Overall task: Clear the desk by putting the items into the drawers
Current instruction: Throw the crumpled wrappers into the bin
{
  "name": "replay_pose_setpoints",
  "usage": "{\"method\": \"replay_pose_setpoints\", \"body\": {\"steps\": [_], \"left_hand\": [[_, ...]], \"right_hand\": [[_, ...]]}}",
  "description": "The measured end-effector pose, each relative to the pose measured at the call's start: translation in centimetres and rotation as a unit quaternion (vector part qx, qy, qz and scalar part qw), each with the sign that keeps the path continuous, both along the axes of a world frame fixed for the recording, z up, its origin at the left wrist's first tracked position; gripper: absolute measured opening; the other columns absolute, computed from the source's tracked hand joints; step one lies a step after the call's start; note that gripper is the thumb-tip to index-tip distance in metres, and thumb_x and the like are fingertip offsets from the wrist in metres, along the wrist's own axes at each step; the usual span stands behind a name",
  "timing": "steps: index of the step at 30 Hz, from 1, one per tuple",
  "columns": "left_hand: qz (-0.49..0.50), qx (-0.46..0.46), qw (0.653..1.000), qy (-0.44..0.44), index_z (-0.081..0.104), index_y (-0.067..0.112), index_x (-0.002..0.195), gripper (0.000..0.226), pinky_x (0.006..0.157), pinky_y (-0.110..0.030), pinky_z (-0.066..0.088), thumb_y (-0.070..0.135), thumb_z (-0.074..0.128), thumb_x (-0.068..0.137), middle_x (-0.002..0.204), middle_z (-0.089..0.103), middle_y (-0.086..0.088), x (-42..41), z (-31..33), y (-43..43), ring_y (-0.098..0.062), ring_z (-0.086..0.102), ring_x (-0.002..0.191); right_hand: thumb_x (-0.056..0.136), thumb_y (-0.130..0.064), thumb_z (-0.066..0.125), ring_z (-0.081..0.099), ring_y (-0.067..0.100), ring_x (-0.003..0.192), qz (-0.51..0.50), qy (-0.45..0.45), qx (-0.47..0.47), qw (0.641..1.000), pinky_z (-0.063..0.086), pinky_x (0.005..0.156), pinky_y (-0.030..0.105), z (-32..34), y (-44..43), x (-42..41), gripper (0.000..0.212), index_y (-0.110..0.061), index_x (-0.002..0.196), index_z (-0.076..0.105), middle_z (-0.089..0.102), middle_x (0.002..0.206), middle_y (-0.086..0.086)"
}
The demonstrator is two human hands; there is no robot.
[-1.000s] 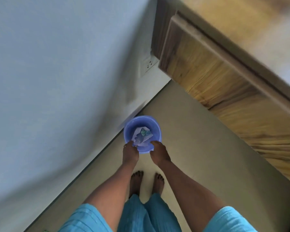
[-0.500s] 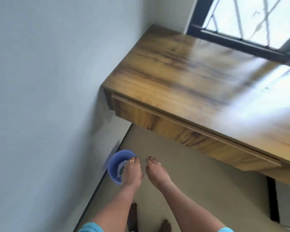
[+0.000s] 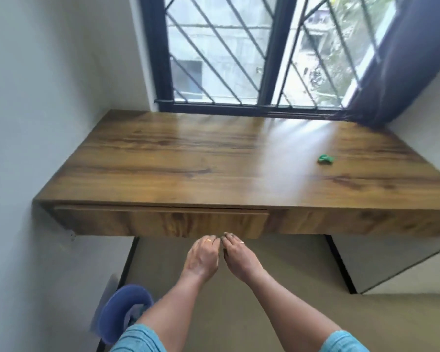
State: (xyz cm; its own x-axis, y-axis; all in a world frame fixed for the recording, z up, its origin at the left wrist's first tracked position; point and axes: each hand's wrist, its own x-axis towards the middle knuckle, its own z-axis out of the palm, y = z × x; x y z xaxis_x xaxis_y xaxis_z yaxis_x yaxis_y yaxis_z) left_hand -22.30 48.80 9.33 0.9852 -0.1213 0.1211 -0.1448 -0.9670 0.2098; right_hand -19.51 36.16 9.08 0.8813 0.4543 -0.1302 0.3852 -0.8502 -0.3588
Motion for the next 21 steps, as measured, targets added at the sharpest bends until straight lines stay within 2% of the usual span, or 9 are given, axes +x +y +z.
{"method": "replay_pose_setpoints", "body": {"steps": [2,4,7,10,13,16,21], "left_hand": [[-0.016,0.011,0.999,-0.031,0.075,0.014,0.076,0.034,0.063,-0.018,0.055,0.014,0.083,0.043,0.075,0.073,0.001,1.7,1.6,-3.5,-0.012,0.071,0.070],[-0.029,0.004,0.999,-0.044,0.076,0.012,0.082,0.035,0.068,-0.023,0.057,0.010,0.081,0.048,0.081,0.074,-0.002,3.3,3.2,-6.9,-0.016,0.072,0.075],[-0.060,-0.022,0.997,-0.035,0.071,0.006,0.105,0.036,0.089,-0.033,0.054,0.007,0.066,0.069,0.105,0.072,-0.011,5.4,4.6,-11.4,-0.026,0.069,0.099],[-0.089,-0.023,0.995,-0.029,0.058,0.005,0.126,0.042,0.104,-0.034,0.042,0.009,0.050,0.086,0.128,0.061,-0.013,7.7,6.7,-15.6,-0.028,0.056,0.119],[-0.095,-0.013,0.995,-0.030,0.049,0.010,0.136,0.044,0.107,-0.032,0.037,0.011,0.044,0.092,0.137,0.053,-0.008,10.7,7.6,-18.7,-0.025,0.048,0.127],[-0.111,-0.017,0.993,-0.030,0.048,0.012,0.136,0.043,0.107,-0.031,0.038,0.012,0.042,0.093,0.138,0.051,-0.005,14.2,7.2,-21.0,-0.023,0.047,0.126],[-0.113,-0.053,0.992,-0.008,0.045,0.013,0.137,0.046,0.109,-0.030,0.034,0.012,0.042,0.092,0.141,0.048,-0.005,21.5,6.9,-25.1,-0.022,0.042,0.131]], "right_hand": [[0.098,-0.009,0.029,0.019,0.018,0.145,-0.020,-0.020,0.004,1.000,0.020,0.119,0.030,1.1,-3.6,1.1,0.048,-0.009,0.146,0.030,0.025,0.155,0.008],[0.098,-0.008,0.030,0.020,0.018,0.145,-0.042,-0.048,0.004,0.998,0.019,0.119,0.028,2.3,-7.4,2.5,0.047,-0.008,0.145,0.030,0.026,0.155,0.008],[0.099,-0.010,0.033,0.021,0.018,0.144,-0.088,-0.084,0.012,0.993,0.018,0.117,0.025,4.1,-12.4,4.5,0.046,-0.007,0.144,0.032,0.028,0.154,0.009],[0.099,-0.009,0.034,0.023,0.018,0.144,-0.129,-0.110,0.001,0.985,0.017,0.116,0.024,5.5,-16.8,6.6,0.047,-0.006,0.146,0.029,0.028,0.154,0.009],[0.099,-0.007,0.035,0.027,0.019,0.143,-0.155,-0.136,-0.001,0.979,0.017,0.116,0.024,6.7,-20.2,8.8,0.047,-0.004,0.145,0.028,0.030,0.153,0.012],[0.099,-0.006,0.035,0.028,0.022,0.142,-0.162,-0.146,-0.020,0.976,0.017,0.117,0.026,7.5,-23.0,10.9,0.047,0.000,0.145,0.027,0.031,0.152,0.014],[0.098,-0.012,0.037,0.036,0.023,0.135,-0.181,-0.140,-0.052,0.972,0.027,0.114,0.027,7.5,-26.6,16.9,0.044,-0.004,0.141,0.035,0.040,0.146,0.012]]}}
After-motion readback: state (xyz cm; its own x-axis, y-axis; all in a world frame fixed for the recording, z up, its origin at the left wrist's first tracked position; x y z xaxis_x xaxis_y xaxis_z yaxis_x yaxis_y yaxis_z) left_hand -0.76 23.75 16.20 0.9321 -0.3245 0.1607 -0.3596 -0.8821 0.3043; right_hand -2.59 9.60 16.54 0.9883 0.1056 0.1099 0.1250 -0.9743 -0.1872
